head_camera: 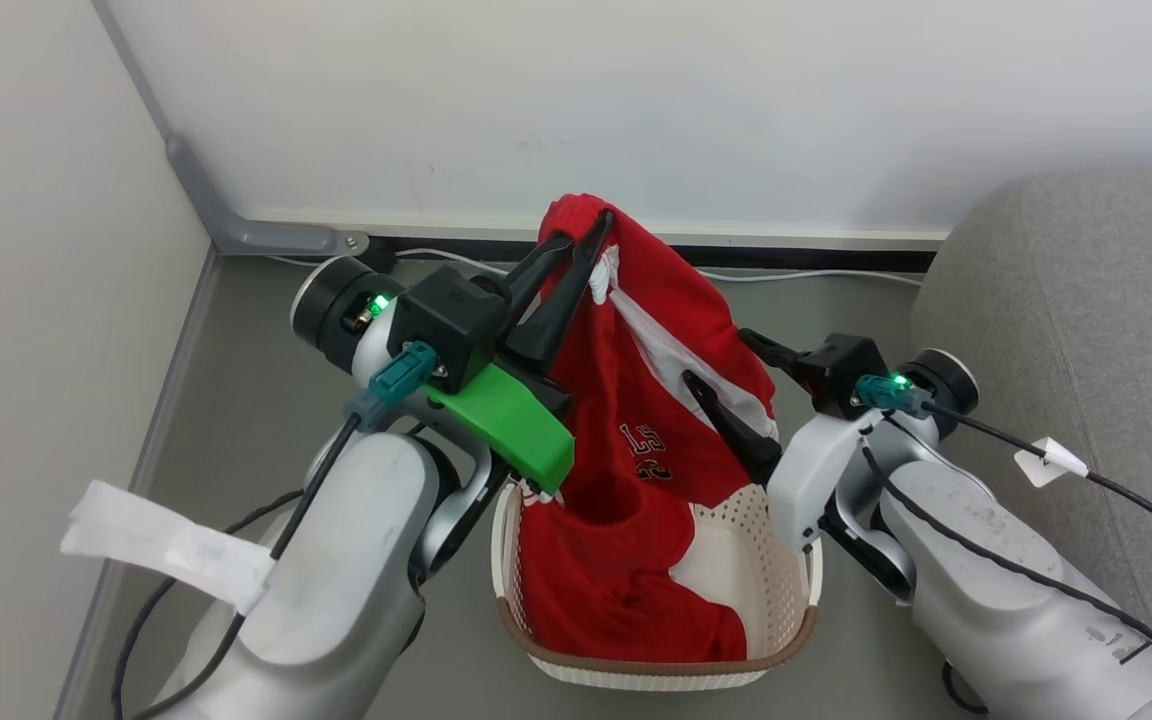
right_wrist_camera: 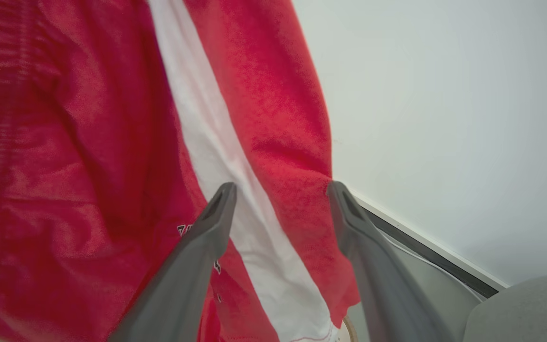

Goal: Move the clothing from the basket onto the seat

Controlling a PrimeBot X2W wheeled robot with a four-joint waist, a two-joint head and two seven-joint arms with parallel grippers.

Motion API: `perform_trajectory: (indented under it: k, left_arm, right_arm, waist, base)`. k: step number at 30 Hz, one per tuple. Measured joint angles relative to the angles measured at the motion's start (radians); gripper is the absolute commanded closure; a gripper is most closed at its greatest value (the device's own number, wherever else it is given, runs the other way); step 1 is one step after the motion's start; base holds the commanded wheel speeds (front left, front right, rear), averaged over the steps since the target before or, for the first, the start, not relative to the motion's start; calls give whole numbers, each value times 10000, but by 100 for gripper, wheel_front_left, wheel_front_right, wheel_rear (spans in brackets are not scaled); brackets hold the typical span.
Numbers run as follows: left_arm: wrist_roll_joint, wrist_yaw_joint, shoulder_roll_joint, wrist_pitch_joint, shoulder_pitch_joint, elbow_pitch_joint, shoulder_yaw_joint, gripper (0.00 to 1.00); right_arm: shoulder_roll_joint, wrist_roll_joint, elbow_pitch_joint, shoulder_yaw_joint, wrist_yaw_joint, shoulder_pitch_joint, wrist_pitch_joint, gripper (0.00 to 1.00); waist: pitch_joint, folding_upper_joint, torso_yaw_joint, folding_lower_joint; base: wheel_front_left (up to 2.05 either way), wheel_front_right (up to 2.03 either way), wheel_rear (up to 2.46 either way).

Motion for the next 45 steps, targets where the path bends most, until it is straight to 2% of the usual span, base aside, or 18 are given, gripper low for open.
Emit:
perform_trajectory:
  k: [6, 14, 23, 24, 28, 30, 31, 32, 45]
  left_arm:
    - [0, 35, 2, 44, 114, -301, -23, 100]
    - [-17, 40, 6, 188, 137, -704, -128, 100]
    - [-61, 84, 17, 318, 287, -909, -138, 100]
    - [-73, 100, 19, 326, 315, -926, -138, 100]
    - [-75, 104, 33, 370, 331, -1018, -130, 100]
    - [-75, 132, 40, 410, 333, -1062, -123, 100]
    - [-77, 132, 50, 410, 334, -1076, -119, 100]
    - [-88, 134, 67, 412, 337, -1083, -113, 100]
    - [-357, 545, 476, 458, 1033, -777, 520, 100]
  right_arm:
    - [-213, 500, 171, 466, 0, -322, 159, 0]
    - [-224, 1026, 274, 2000, 2, -892, 345, 0]
    - [-130, 1377, 286, 3112, 2, -1373, 284, 0]
    - [-127, 1379, 309, 3195, 2, -1417, 230, 4]
    - [-121, 1396, 443, 3536, 2, -1592, 140, 55]
    - [-117, 1448, 512, 3655, 2, -1633, 79, 76]
    - [-121, 1486, 546, 3693, 2, -1661, 36, 93]
    - [-125, 1499, 573, 3708, 2, -1679, -19, 100]
    - [-150, 2424, 721, 3430, 2, -1711, -477, 100]
  waist:
    - [46, 0, 152, 0]
    - [94, 0, 282, 0]
    - [202, 0, 343, 0]
    - [216, 0, 343, 0]
    - [269, 0, 332, 0]
    - [290, 0, 320, 0]
    - [300, 0, 312, 0]
    - [309, 0, 303, 0]
    - [295, 0, -131, 0]
  base:
    - [0, 0, 0]
    - [0, 0, 0]
    - [0, 0, 0]
    - [0, 0, 0]
    - [0, 0, 0]
    - [0, 0, 0]
    - [0, 0, 0]
    - [0, 0, 0]
    - [0, 0, 0]
